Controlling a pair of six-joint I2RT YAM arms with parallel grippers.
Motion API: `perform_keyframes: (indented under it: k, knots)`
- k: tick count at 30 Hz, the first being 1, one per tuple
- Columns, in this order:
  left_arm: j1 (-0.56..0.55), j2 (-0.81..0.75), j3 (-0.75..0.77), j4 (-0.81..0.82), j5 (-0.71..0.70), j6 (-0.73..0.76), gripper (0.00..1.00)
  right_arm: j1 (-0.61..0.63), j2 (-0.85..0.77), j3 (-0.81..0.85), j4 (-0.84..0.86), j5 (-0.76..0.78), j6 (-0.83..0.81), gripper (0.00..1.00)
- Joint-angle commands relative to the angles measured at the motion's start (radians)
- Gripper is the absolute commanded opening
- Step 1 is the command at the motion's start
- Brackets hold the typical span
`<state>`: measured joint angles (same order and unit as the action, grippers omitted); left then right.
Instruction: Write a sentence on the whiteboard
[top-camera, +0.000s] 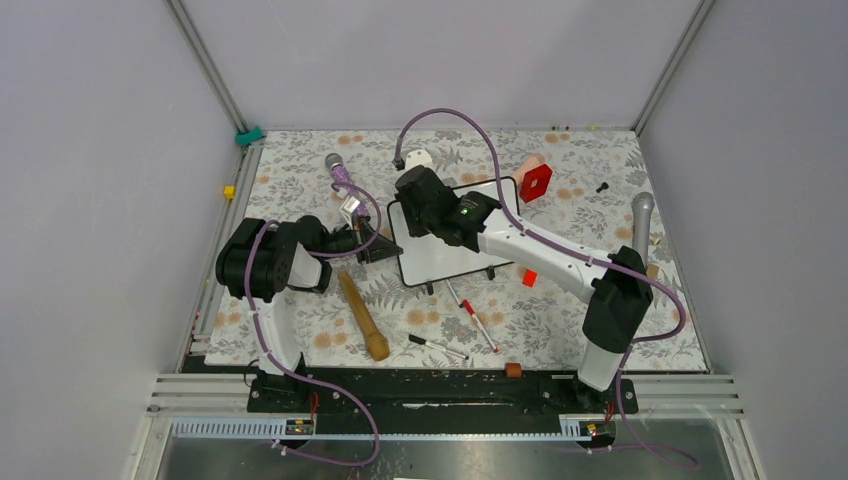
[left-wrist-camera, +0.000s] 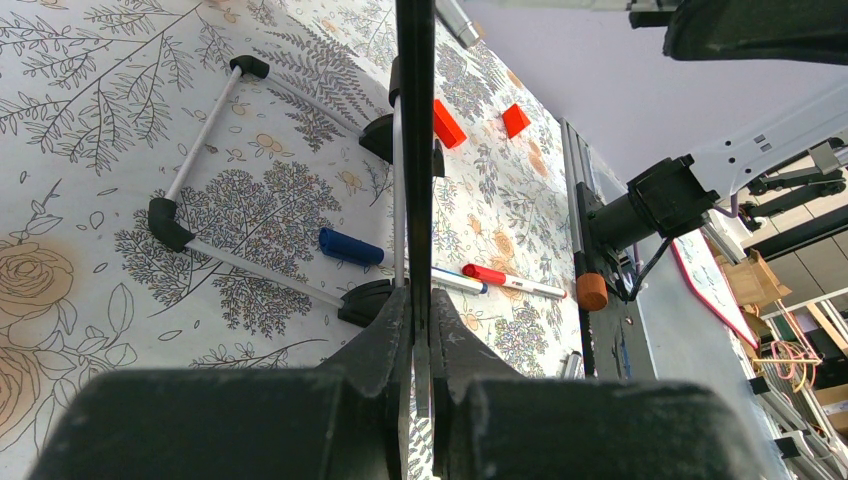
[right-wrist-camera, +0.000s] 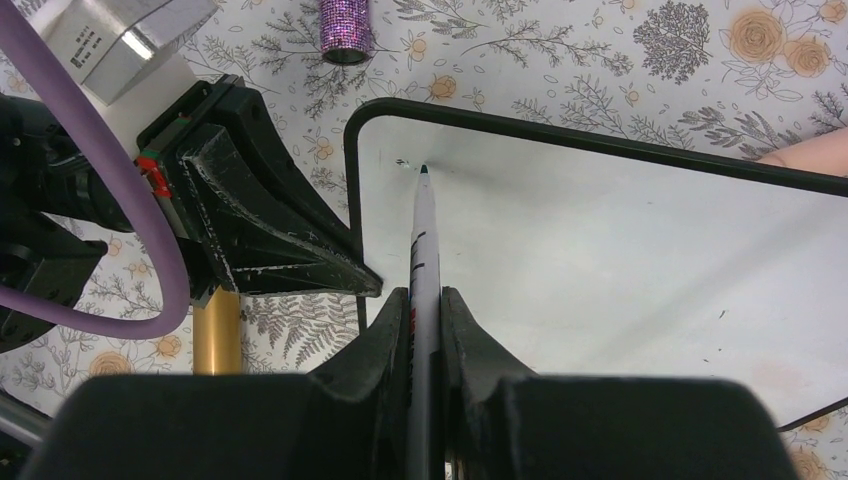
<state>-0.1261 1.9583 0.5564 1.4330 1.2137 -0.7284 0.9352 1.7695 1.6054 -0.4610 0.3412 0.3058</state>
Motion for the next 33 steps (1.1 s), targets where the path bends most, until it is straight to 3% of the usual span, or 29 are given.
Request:
perform_keyframes:
  k: [1,33]
  knots:
    - [0.0,-0.027,-0.005,0.043,0.013,0.041,0.0,0.012,-0.049,0.001,0.035,-0.015,-0.02,0.0]
    - [0.001,-0.026,-0.004,0.043,0.011,0.04,0.0,0.011,-0.019,0.059,0.025,0.025,-0.039,0.0]
